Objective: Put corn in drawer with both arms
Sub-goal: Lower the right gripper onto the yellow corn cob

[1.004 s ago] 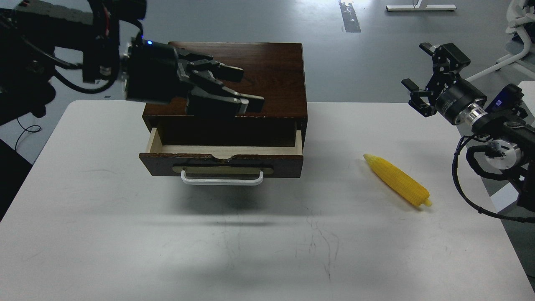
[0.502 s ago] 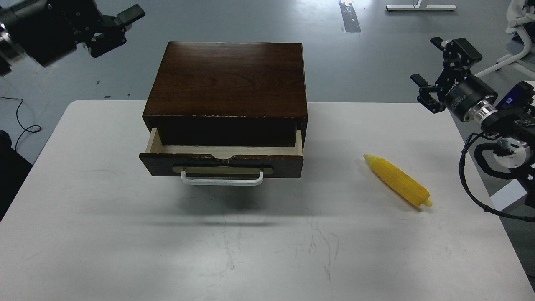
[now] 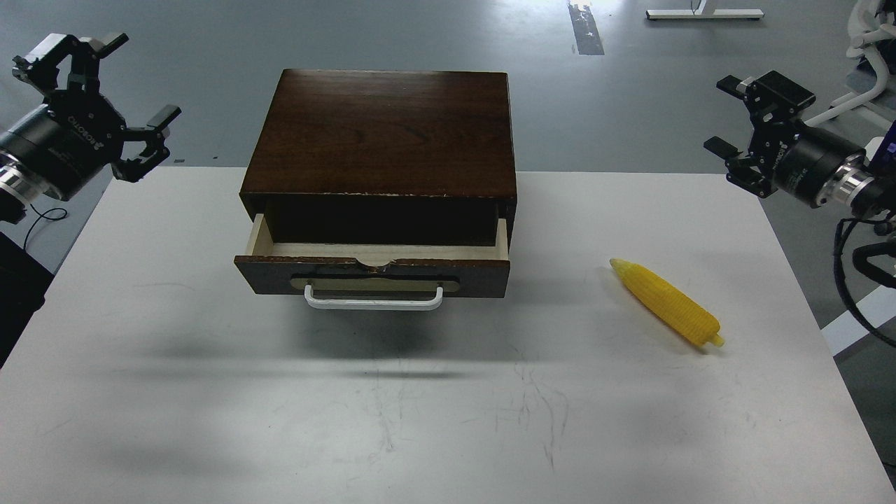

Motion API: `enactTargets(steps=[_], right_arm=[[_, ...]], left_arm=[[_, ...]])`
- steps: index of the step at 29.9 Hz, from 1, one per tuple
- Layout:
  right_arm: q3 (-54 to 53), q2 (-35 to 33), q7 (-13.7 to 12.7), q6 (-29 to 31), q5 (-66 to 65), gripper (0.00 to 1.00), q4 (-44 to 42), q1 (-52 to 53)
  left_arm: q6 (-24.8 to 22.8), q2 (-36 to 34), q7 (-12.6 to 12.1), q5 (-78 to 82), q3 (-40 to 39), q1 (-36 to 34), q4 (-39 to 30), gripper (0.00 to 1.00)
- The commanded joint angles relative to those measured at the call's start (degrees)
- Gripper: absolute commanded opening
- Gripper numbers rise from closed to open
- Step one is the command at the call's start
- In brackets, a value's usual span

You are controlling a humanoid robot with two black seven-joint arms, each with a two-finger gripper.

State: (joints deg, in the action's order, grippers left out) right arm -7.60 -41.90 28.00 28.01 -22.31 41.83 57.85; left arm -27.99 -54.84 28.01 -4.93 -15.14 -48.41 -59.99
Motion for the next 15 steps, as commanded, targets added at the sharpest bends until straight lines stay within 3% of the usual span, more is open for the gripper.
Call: enactTargets(steps=[1, 11, 15], right_arm=[[0.0, -3.3, 0.0, 0.0, -16.6, 1.0, 3.2, 3.4], [1.2, -3.0, 0.0, 0.0, -48.0, 1.0, 8.9, 8.2], [9.2, -1.4, 0.0, 0.0, -61.2, 1.0, 8.9, 9.3]], left_arm=[[0.0, 1.3, 0.0, 0.0, -2.7, 0.2, -0.1, 0.99], [0.0, 2.0, 0.0, -0.1, -4.2, 0.3, -0.3, 0.99], [0.0, 1.8, 0.0, -0.9, -4.5, 0.3, -0.3, 0.99]])
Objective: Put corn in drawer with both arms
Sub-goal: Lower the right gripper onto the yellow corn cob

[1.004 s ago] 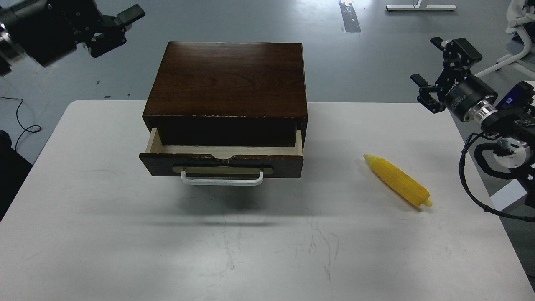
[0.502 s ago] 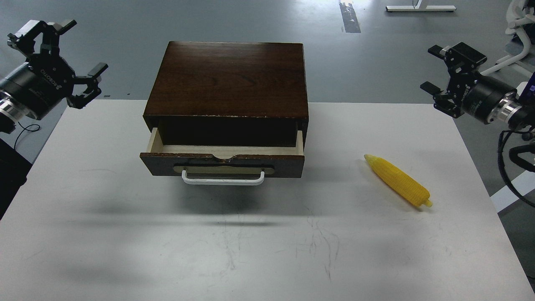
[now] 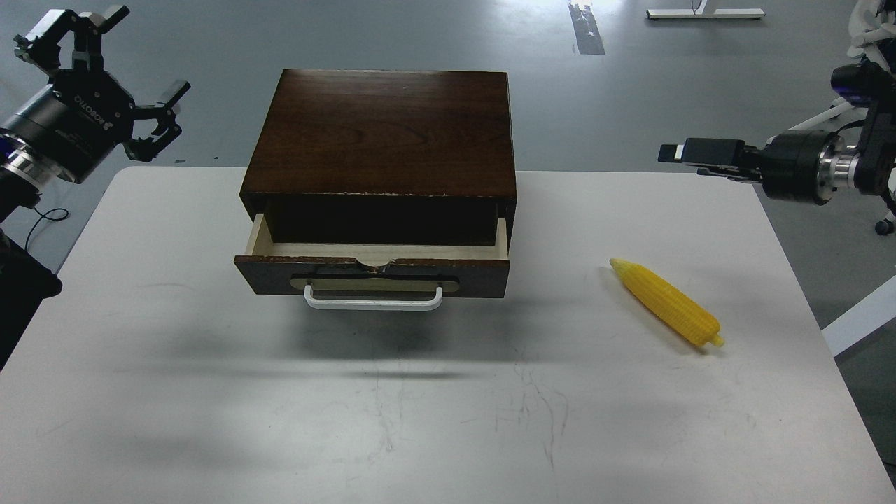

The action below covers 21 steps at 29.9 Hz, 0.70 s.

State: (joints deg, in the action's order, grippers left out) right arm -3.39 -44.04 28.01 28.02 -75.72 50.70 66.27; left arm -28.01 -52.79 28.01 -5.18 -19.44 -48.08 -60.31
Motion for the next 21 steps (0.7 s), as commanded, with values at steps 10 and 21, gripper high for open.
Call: enactTargets(steps=[10, 21], right_arm=[[13.4, 4.1, 0.0, 0.0, -14.5, 1.0, 0.0, 1.7], [18.1, 8.6, 0.0, -0.9, -14.5, 1.0, -3.3, 1.1]], left_arm=[[0.0, -0.1, 0.0, -1.1, -0.5, 0.2, -0.1, 0.99], [0.0, 0.3, 0.0, -1.2, -0.6, 0.2, -0.1, 0.99]])
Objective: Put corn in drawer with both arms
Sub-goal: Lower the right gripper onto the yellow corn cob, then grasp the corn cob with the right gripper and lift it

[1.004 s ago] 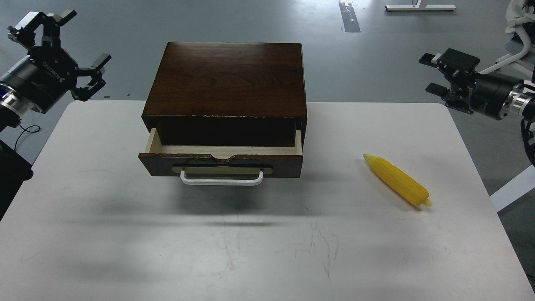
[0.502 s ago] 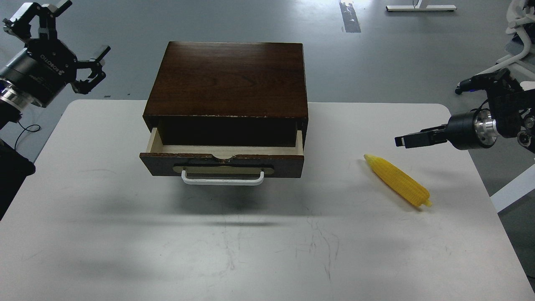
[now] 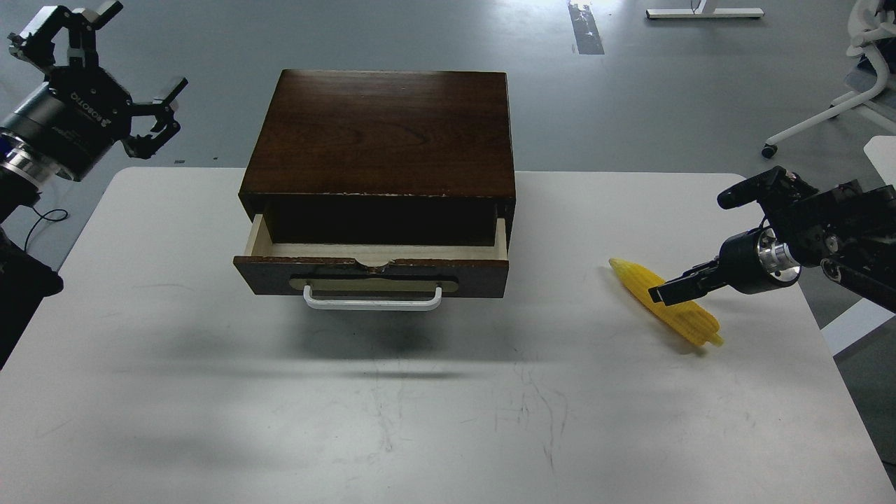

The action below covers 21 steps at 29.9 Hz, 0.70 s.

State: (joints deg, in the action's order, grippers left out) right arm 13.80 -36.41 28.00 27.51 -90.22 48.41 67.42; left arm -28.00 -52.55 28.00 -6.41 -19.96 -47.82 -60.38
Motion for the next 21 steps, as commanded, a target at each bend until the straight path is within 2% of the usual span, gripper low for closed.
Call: enactTargets(steps=[1, 6, 10, 13, 15, 17, 21], right_arm=[[1.1, 1.2, 0.0, -0.5, 0.0, 1.0, -1.1, 0.0], [3.2, 2.5, 0.0, -1.6, 0.0, 0.96, -2.4, -0.1], [4.9, 2.8, 0.0, -4.1, 0.0, 0.88, -2.4, -0.2], [5.6, 2.9, 0.0, -4.2, 0.0, 0.61, -2.4, -0.2], [5.7, 2.8, 0.0, -4.2, 0.0, 0.53, -2.4, -0.3], [6.3, 2.8, 0.0, -4.2, 0.0, 0.35, -2.4, -0.2], [6.7, 2.5, 0.0, -4.2, 0.1, 0.2, -2.2, -0.2]], left_arm=[[0.0, 0.1, 0.0, 0.0, -0.1, 0.0, 0.0, 0.99], [0.0, -0.1, 0.0, 0.0, -0.1, 0.0, 0.0, 0.99], [0.0, -0.4, 0.0, 0.0, -0.3, 0.0, 0.0, 0.99], [0.0, -0.4, 0.0, 0.0, -0.4, 0.1, 0.0, 0.99], [0.0, -0.4, 0.0, 0.0, -0.4, 0.1, 0.0, 0.99], [0.0, -0.4, 0.0, 0.0, -0.4, 0.1, -0.1, 0.99], [0.0, -0.4, 0.0, 0.0, -0.4, 0.2, -0.2, 0.99]])
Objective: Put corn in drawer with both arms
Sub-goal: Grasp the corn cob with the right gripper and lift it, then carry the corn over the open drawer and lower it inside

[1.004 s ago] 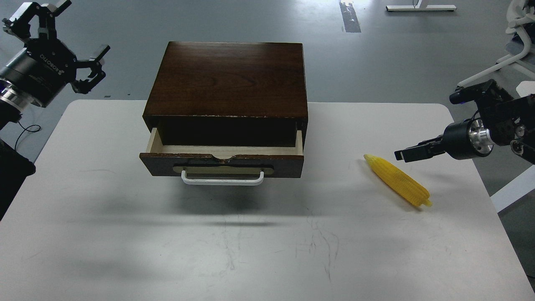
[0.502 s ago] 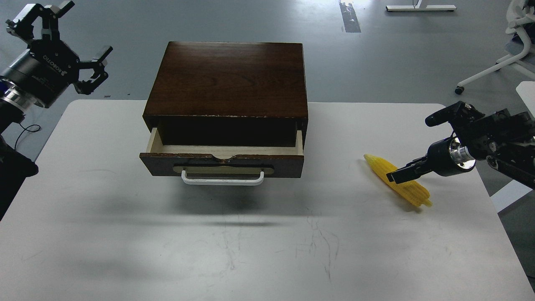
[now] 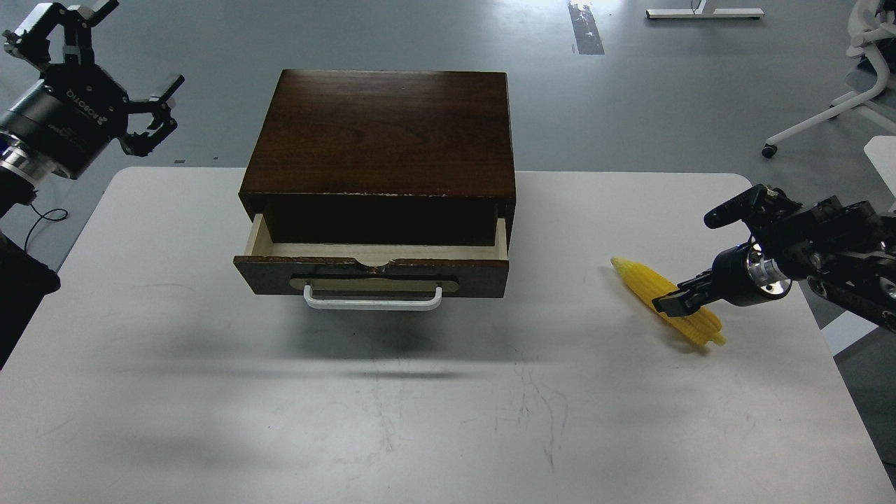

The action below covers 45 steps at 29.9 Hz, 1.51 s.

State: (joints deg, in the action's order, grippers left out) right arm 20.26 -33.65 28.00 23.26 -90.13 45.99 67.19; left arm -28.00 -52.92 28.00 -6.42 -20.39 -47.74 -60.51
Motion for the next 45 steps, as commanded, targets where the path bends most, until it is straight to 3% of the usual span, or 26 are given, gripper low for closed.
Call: enactTargets(steps=[1, 6, 14, 22, 30, 45], right_arm=[[0.2, -0.5, 0.0, 0.0, 0.0, 0.15, 0.3, 0.0], [-0.4, -1.3, 0.0, 0.0, 0.5, 0.14, 1.6, 2.3], [-0.6, -1.1, 0.0, 0.4, 1.7, 0.16, 7.1, 20.2], [0.0, 10.9, 0.0, 0.6, 6.1, 0.17, 8.9, 35.3], [1.4, 25.6, 0.0, 0.7, 5.9, 0.17, 9.0, 39.9], [4.4, 33.6, 0.0, -2.1, 4.2, 0.17, 10.1, 40.1]], left_arm=[[0.0, -0.2, 0.0, 0.0, 0.0, 0.1, 0.0, 0.99], [0.0, -0.3, 0.0, 0.0, -0.1, 0.2, -0.1, 0.99], [0.0, -0.3, 0.0, 0.0, -0.3, 0.2, -0.2, 0.99], [0.0, -0.3, 0.0, 0.0, -0.5, 0.2, -0.2, 0.99], [0.0, -1.0, 0.0, 0.0, -0.5, 0.1, -0.2, 0.99], [0.0, -1.5, 0.0, 0.0, -1.1, 0.1, -0.3, 0.99]])
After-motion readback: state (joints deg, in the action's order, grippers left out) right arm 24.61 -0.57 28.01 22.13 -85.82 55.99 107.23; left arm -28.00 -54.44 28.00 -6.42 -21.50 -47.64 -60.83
